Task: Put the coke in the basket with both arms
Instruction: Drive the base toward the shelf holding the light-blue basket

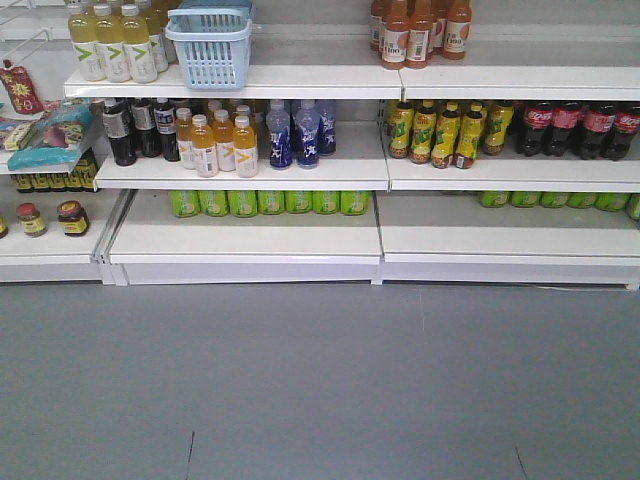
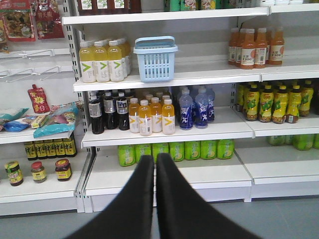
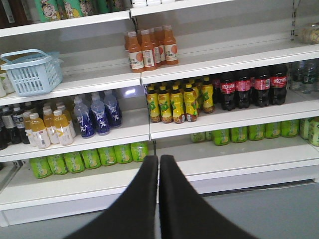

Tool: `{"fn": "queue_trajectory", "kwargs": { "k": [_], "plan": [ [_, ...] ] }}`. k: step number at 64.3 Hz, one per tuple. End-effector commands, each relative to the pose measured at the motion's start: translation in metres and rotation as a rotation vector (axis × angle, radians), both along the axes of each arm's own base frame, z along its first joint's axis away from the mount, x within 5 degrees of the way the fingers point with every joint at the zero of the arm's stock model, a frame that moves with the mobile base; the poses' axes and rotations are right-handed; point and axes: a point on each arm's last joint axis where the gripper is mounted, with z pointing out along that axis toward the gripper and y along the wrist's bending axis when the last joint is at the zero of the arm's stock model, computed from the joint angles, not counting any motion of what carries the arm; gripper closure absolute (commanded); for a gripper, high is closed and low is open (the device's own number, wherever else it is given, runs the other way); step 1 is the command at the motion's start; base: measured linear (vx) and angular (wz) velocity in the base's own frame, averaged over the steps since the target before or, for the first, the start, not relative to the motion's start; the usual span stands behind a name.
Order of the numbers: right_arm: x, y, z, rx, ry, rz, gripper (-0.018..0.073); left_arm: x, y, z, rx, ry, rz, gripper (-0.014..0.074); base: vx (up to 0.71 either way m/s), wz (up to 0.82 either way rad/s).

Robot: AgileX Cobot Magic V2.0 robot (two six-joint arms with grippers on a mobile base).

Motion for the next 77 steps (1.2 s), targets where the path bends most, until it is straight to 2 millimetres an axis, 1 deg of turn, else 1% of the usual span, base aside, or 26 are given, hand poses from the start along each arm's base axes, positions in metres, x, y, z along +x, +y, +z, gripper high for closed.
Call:
{"fn": "queue_trajectory", "kwargs": {
  "k": [1, 77],
  "plan": [
    [0.0001, 0.0015, 0.0006, -0.019, -0.059, 0.014, 0.0565, 0.0004, -0.0009, -0.0002, -0.017, -0.055, -0.013, 0.0602, 0.00, 0.00],
    [0.0001, 0.0015, 0.0006, -0.020, -0.059, 0.014, 0.0565, 0.0004, -0.0009, -0.0002, -0.017, -0.055, -0.013, 0.0602, 0.01, -0.01]
  ]
}}
